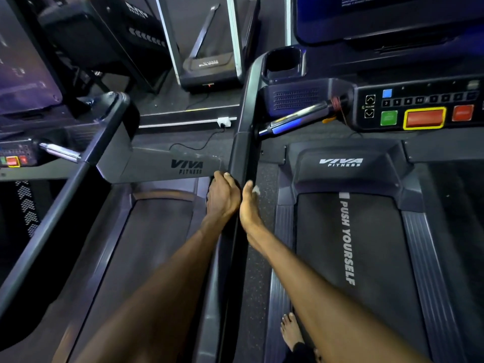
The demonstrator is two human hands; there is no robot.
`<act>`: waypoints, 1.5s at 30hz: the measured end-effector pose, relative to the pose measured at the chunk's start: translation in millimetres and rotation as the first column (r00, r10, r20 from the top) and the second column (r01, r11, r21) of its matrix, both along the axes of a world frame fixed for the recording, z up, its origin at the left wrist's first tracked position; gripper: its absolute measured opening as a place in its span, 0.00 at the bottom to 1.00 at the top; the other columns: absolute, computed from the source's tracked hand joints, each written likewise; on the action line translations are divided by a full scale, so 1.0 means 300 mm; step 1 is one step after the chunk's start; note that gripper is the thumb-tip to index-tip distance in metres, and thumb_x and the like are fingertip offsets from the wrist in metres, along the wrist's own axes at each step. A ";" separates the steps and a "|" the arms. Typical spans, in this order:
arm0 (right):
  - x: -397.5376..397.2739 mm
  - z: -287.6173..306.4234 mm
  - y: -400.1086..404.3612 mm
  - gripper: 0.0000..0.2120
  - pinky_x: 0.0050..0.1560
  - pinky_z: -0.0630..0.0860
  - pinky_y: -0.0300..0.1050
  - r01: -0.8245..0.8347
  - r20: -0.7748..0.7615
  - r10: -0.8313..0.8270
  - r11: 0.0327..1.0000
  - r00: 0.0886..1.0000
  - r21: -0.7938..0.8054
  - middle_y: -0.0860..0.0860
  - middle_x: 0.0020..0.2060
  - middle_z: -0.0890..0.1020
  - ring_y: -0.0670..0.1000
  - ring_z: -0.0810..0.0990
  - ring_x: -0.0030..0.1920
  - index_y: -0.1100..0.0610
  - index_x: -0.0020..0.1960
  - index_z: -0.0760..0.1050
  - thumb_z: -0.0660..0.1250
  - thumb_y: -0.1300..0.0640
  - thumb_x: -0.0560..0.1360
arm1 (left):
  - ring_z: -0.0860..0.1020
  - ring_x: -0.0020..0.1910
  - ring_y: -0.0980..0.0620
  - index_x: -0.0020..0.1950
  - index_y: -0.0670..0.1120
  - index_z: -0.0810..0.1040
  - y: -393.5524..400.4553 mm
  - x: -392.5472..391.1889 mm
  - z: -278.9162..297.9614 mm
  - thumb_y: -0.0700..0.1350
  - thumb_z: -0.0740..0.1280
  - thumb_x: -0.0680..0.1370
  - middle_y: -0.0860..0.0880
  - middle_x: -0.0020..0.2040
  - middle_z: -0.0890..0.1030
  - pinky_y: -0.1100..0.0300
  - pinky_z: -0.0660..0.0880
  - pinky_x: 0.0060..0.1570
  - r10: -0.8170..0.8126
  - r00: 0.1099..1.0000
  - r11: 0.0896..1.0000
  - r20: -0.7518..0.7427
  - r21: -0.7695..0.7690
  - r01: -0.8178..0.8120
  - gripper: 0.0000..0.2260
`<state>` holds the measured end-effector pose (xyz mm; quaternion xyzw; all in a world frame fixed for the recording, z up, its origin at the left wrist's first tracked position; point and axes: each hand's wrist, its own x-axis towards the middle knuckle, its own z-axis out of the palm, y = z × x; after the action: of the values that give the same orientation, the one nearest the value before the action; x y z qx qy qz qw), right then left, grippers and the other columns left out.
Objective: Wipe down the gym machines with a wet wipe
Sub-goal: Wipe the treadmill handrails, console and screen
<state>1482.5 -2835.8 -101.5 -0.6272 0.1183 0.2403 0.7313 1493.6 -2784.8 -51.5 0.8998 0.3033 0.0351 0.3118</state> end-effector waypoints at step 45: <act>0.466 0.119 0.021 0.30 0.70 0.66 0.53 -0.095 -0.088 0.081 0.982 0.993 -0.163 0.60 0.72 0.70 0.61 0.71 0.69 0.61 0.74 0.64 0.47 0.39 0.84 | 0.75 0.54 0.35 0.50 0.45 0.67 -0.010 0.151 0.032 0.53 0.47 0.84 0.37 0.54 0.77 0.47 0.68 0.51 0.047 0.978 0.997 -0.203 0.066 -0.034 0.15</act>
<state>1622.1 -2829.4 -65.7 -0.6805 0.1398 0.2870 0.6596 1539.0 -2787.7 -42.1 0.9015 0.3507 -0.0419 0.2501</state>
